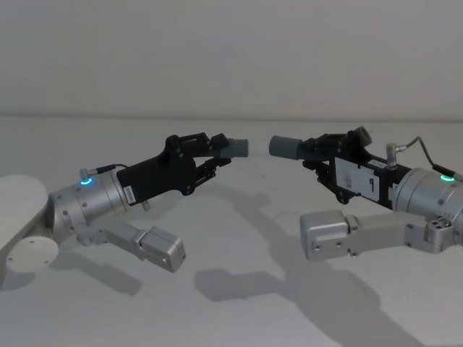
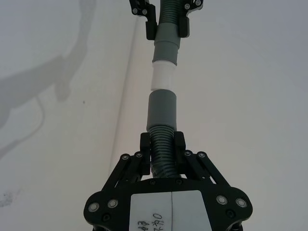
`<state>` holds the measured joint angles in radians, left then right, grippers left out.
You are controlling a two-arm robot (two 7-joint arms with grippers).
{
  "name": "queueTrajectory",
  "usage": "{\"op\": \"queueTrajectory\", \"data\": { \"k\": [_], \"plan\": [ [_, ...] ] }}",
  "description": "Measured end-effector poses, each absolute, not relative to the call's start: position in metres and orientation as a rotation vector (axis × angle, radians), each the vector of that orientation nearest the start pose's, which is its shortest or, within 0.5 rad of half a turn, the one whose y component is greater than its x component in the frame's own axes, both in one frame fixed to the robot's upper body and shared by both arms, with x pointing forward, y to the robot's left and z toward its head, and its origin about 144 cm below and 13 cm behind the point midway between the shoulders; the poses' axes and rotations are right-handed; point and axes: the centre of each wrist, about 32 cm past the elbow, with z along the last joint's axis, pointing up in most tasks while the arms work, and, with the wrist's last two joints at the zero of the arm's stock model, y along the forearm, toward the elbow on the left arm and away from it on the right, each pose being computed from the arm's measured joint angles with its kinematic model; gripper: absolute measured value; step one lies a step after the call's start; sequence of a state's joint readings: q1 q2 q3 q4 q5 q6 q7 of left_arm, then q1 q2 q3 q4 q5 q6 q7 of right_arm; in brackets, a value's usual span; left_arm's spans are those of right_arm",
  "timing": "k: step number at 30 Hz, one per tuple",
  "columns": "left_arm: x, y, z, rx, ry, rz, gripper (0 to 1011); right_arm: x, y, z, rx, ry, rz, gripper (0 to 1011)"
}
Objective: Use both hands to pick up one end of the pipe from the table, align the ends, and insert them.
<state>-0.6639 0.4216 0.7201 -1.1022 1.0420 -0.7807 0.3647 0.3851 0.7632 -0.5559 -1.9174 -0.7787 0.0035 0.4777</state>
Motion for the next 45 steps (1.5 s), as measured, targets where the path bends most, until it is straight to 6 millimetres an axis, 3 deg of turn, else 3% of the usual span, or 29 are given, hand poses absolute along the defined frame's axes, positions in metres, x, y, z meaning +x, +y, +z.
{"op": "queueTrajectory", "data": {
  "k": [45],
  "plan": [
    [0.5942,0.2288,1.1955,0.205,-1.633,0.444,368,0.4720,-0.2386,1.3117,-0.956,-1.374,-0.494,278]
  ]
}}
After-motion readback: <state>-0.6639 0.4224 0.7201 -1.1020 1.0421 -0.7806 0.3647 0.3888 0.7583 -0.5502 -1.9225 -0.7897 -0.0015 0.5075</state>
